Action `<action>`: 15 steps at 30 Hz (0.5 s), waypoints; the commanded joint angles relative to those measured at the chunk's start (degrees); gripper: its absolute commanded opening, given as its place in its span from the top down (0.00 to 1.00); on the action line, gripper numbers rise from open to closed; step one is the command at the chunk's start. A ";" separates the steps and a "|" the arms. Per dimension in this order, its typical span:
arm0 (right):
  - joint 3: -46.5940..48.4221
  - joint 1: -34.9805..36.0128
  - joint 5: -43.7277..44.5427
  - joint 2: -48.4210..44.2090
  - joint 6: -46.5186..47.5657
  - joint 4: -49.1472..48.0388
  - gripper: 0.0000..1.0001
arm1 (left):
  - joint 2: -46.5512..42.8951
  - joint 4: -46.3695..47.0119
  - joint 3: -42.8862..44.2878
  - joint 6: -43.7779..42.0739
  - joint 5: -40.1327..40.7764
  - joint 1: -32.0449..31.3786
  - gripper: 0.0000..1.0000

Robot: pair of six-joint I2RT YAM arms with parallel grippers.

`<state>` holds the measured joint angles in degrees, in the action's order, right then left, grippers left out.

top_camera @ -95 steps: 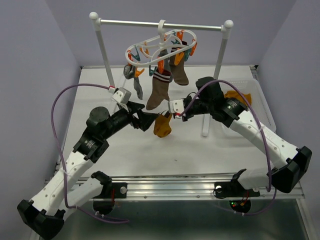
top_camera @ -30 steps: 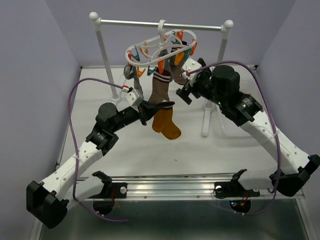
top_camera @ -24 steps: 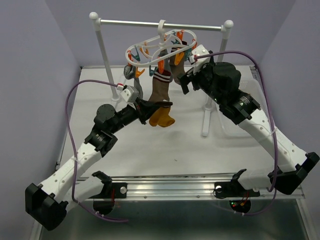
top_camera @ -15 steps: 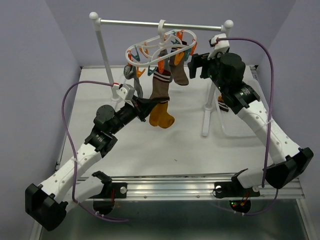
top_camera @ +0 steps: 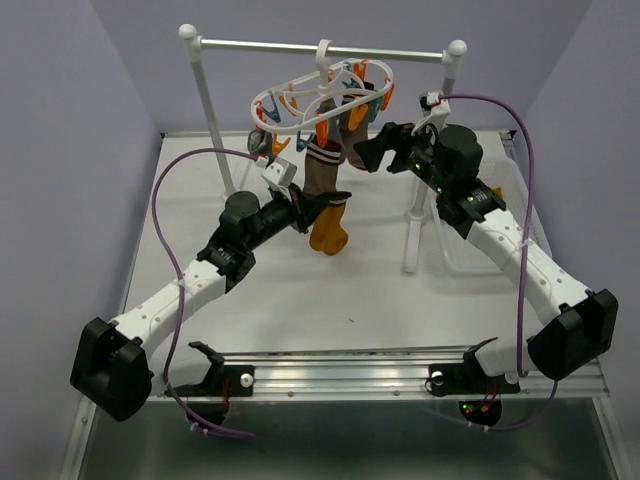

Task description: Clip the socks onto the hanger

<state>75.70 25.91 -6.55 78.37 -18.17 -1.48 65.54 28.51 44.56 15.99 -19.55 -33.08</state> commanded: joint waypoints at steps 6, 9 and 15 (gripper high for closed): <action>-2.22 0.19 -7.86 3.19 -7.40 -19.69 0.00 | 1.96 5.94 5.10 -0.34 3.37 -0.41 1.00; -3.19 0.19 -7.69 4.60 -8.10 -25.91 0.00 | 2.23 5.85 5.45 -0.25 5.40 -0.32 1.00; -2.31 0.19 -6.82 8.29 -9.69 -30.33 0.00 | 2.23 6.03 5.37 -0.60 6.54 -0.40 1.00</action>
<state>72.53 25.91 -13.23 85.82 -26.00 -22.48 68.40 30.63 46.98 15.99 -14.79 -33.06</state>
